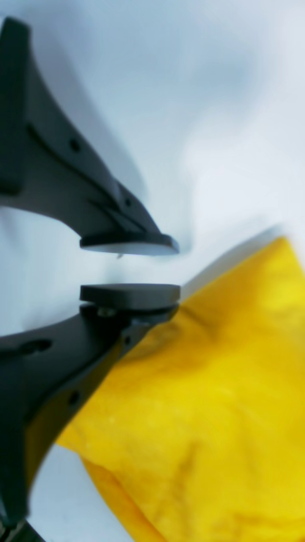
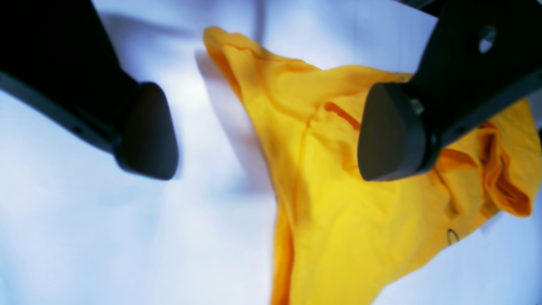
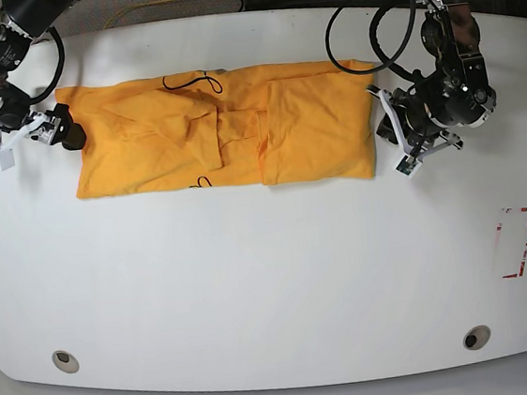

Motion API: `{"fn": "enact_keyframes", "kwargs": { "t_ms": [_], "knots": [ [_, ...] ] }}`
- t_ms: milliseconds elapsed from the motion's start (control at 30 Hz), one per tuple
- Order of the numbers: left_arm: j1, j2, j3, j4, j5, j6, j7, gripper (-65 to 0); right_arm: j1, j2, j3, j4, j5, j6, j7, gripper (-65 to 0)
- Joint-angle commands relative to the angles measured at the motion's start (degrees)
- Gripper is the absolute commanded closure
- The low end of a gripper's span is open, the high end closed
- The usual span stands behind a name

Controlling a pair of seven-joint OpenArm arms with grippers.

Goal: Layout the t-shirt on the table in an organized manner, then fold the t-shirt properly
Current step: 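Regrasp the strip ends with both grippers, then pull the strip end with the right gripper to straighten the shirt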

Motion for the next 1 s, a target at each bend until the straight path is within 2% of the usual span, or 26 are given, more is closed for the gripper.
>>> {"fn": "enact_keyframes", "kwargs": {
  "t_ms": [0, 167, 367, 500, 800, 967],
  "knots": [
    [-0.74, 0.08, 0.03, -0.85, -1.19, -0.06, -1.96, -9.7, 0.5, 1.59, 0.21, 0.75, 1.16, 0.12, 1.15, -65.0],
    [-0.65, 0.17, 0.03, -1.12, -1.63, -0.06, -2.22, -9.7, 0.59, 1.5, -0.75, 1.01, 1.16, 0.12, 1.15, -65.0],
    [-0.3, 0.08, -0.06, 3.28, -8.23, -0.06, -1.78, -9.7, 0.5, 1.41, -2.25, 0.92, 1.16, 0.12, 1.15, -65.0],
    [-0.56, 0.08, -0.06, 5.39, -10.25, -0.06, 0.06, -9.7, 0.5, 1.32, -2.51, 1.01, 1.16, 0.12, 1.24, -65.0],
    [-0.74, 0.87, 0.03, 5.48, -10.16, -0.06, 0.77, -9.7, 0.41, 1.06, -2.51, 1.01, 1.16, 0.12, 1.24, -65.0],
    [-0.91, 0.96, 2.75, 1.26, -10.07, -0.06, 0.68, -9.9, 0.41, 1.06, -2.51, 1.01, 1.16, 0.12, 1.24, -65.0]
  ]
}}
